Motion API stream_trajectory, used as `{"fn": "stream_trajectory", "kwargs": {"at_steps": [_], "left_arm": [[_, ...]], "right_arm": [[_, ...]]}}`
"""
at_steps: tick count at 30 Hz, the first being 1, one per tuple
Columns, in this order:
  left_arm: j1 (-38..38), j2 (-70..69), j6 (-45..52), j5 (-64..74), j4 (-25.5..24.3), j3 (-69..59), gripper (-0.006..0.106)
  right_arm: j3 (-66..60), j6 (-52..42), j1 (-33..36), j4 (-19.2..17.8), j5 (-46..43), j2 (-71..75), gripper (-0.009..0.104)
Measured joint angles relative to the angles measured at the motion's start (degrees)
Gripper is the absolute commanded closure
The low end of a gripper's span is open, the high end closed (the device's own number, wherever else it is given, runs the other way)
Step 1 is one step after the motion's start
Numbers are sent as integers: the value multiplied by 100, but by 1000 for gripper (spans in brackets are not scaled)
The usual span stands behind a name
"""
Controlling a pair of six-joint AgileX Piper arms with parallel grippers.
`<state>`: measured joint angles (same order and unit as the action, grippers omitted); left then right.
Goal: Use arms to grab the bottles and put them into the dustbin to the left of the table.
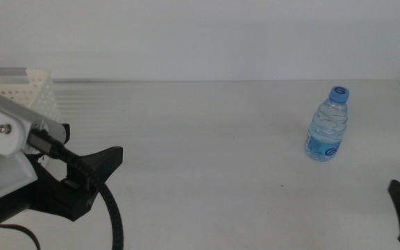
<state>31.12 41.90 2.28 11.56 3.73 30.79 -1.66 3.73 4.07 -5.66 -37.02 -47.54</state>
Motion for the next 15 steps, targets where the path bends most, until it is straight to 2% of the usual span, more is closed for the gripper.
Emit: {"fn": "stream_trajectory", "kwargs": {"at_steps": [6,10,15], "left_arm": [[0,0,0,0,-4,0,10],[0,0,0,0,-4,0,10],[0,0,0,0,-4,0,10]], "right_arm": [[10,360,0,-543,-1602,-1468,31],[45,361,0,-709,-2567,-2400,31],[551,355,0,-936,-2765,-3531,30]]}}
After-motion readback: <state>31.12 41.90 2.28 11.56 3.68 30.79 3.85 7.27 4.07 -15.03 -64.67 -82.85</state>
